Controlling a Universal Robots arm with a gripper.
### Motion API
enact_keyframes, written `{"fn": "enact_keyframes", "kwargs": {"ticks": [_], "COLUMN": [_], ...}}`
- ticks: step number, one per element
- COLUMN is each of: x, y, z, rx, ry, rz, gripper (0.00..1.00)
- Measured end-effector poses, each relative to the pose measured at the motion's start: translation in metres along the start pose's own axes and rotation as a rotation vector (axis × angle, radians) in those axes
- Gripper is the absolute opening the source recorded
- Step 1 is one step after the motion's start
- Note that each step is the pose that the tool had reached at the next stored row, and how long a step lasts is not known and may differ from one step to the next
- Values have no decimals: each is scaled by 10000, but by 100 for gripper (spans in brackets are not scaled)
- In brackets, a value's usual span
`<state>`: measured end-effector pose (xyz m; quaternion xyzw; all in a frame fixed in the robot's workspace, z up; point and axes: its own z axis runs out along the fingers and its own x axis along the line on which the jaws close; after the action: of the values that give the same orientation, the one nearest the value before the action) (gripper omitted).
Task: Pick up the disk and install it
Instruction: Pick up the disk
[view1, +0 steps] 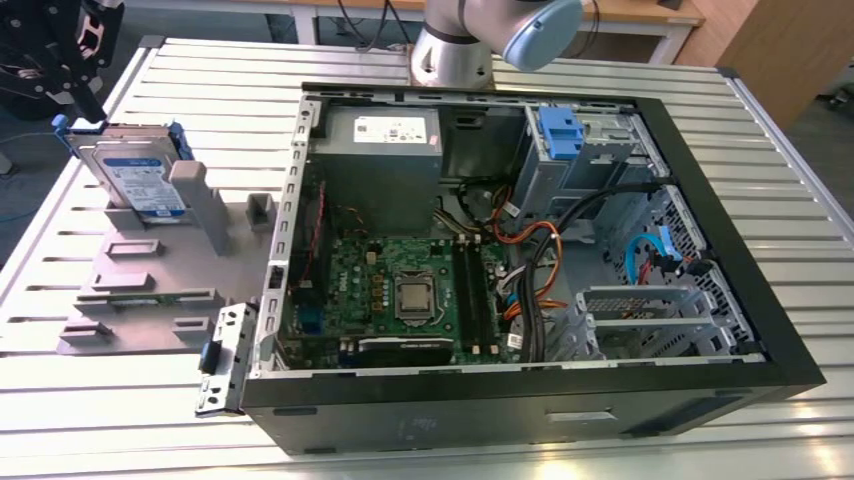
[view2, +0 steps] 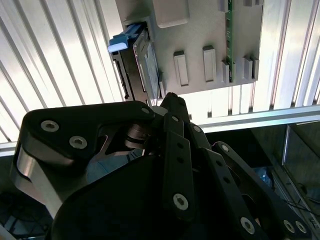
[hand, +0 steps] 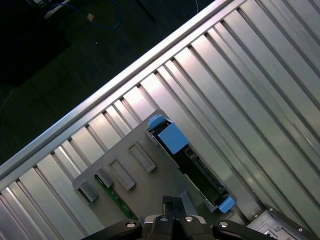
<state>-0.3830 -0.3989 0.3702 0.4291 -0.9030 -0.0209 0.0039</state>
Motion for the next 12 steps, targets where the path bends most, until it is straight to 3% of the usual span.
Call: {"fn": "enact_keyframes", "kwargs": {"ticks": [12], "x": [0], "y": [0], "z": [0], "rx": [-1], "ry": [5], "rz": [-121], "gripper": [11]}}
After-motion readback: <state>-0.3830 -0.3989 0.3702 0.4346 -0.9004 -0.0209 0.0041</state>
